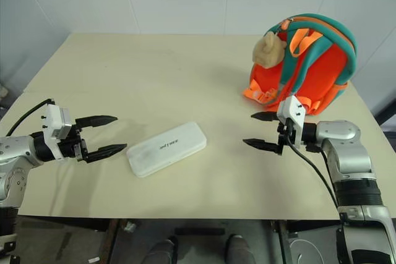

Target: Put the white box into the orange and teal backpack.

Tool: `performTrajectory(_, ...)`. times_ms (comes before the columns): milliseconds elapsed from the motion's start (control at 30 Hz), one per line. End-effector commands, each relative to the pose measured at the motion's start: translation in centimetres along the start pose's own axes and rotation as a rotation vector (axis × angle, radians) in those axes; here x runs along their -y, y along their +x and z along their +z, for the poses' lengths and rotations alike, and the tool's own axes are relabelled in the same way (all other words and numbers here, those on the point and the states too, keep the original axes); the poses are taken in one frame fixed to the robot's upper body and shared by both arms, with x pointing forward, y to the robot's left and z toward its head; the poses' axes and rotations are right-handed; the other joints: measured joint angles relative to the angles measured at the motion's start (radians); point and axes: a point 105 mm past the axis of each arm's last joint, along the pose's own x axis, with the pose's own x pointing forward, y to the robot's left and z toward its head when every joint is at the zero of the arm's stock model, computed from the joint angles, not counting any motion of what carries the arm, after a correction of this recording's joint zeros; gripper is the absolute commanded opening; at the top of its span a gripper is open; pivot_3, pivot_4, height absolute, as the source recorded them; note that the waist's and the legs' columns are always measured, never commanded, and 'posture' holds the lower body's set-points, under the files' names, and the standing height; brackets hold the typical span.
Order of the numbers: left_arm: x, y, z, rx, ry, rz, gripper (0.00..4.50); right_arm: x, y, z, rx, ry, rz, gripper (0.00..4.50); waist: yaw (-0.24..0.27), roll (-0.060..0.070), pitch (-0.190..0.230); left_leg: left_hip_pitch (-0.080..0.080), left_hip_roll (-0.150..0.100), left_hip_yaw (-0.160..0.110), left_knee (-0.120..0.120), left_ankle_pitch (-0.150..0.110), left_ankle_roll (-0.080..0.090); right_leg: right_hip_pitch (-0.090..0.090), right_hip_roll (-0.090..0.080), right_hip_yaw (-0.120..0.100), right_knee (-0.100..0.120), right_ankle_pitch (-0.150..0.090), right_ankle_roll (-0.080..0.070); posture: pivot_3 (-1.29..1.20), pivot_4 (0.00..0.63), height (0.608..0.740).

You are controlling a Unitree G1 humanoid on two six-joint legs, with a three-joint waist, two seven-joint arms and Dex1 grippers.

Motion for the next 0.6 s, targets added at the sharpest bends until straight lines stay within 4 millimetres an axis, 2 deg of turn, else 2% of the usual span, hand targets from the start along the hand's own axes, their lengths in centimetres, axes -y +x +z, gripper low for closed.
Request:
performTrajectory(33,-0.2,-0.1,1.4,0.035,0.045,0.021,4.5,0.7,0.0,1.7,0.028,-0.047,-0.008,4.46,0.0,0.0,0.0,0.0,0.0,0.0,0.0,0.0,0.0,0.0,0.0,0.0,0.0,0.0,0.0,0.0,0.15,0.74)
performTrajectory(167,-0.3,-0.5,1.3,0.031,0.051,0.051,4.5,1.1,0.9,1.5,0.025,-0.056,0.008,4.46,0.001,0.0,0.0,0.0,0.0,0.001,0.001,0.0,0.0,0.0,0.0,0.001,0.0,0.0,0.0,0.0,0.15,0.74)
performTrajectory(267,0.0,-1.6,0.7,0.002,0.038,0.087,4.5,1.0,2.8,1.7,0.033,-0.067,0.067,4.46,-0.006,0.0,0.0,0.0,0.001,0.002,0.001,0.0,0.0,0.0,0.001,0.002,0.0,0.0,0.0,0.0,0.15,0.74)
performTrajectory(300,0.0,-2.1,0.3,-0.013,0.035,0.111,4.31,1.1,3.5,1.6,0.035,-0.062,0.073,4.28,-0.009,0.0,0.0,0.0,0.001,0.002,0.001,0.0,0.0,-0.001,0.001,0.002,0.0,0.0,0.0,0.0,0.15,0.74)
performTrajectory(400,0.1,-3.4,-0.7,-0.057,0.019,0.177,3.65,1.4,5.3,0.7,0.029,-0.053,0.091,3.59,-0.012,0.0,0.0,0.0,0.002,0.003,0.0,0.0,0.0,-0.004,0.001,0.003,0.003,0.0,0.0,0.0,0.15,0.74)
performTrajectory(500,0.6,-4.8,-2.1,-0.121,0.006,0.253,2.66,1.6,7.1,-0.3,0.011,-0.057,0.098,2.53,-0.013,0.0,0.0,-0.001,0.002,0.004,0.0,0.0,0.0,-0.005,0.001,0.004,0.004,0.0,0.0,0.0,0.15,0.74)
performTrajectory(600,2.4,-5.1,-3.7,-0.174,-0.025,0.245,1.75,1.6,8.9,-0.8,0.015,-0.047,0.101,1.48,-0.022,0.0,0.0,0.0,0.002,0.005,0.0,0.0,0.0,-0.005,0.002,0.004,0.004,0.0,-0.001,0.0,0.15,0.74)
